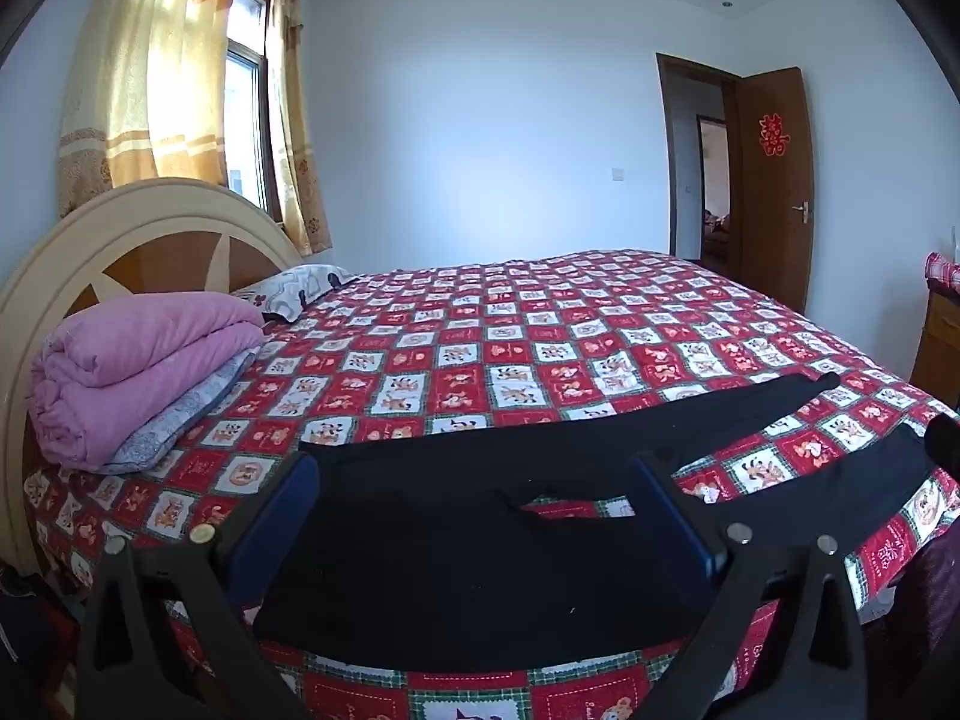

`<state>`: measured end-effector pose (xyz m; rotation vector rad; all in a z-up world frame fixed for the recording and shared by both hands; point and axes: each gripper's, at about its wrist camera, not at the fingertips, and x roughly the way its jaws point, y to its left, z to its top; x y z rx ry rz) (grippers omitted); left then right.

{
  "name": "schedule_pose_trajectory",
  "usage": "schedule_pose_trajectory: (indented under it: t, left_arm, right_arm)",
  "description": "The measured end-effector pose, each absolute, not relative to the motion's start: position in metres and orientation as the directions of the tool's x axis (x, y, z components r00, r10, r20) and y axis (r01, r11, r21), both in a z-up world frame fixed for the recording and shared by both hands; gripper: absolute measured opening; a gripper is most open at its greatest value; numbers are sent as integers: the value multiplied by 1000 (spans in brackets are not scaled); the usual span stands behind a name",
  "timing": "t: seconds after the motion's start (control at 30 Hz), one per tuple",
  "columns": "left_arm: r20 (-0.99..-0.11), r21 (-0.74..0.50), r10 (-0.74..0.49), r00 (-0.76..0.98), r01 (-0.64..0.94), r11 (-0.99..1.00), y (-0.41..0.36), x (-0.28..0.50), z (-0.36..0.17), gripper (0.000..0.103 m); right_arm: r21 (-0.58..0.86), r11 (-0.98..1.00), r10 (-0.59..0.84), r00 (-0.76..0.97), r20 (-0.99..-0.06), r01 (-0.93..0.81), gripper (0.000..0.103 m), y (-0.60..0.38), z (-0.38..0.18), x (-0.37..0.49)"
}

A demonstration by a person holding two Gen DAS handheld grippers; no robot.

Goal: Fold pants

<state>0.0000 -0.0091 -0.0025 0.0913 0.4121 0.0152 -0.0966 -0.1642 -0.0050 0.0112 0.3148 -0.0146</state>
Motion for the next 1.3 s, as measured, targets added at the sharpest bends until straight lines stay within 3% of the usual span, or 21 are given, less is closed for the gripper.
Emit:
schedule_pose_trajectory:
  t: [0.1, 1.3]
  left_arm:
    - [-400, 47, 13, 916, 6, 999, -4, 0, -5, 103]
    - [-401, 48, 13, 916, 7, 999, -1, 0, -5, 103]
  right_arm:
    - [14, 1000, -14, 950, -311, 19, 102, -166, -6, -96]
    - [26, 999, -13, 945, -327, 23, 102, -167, -13, -92]
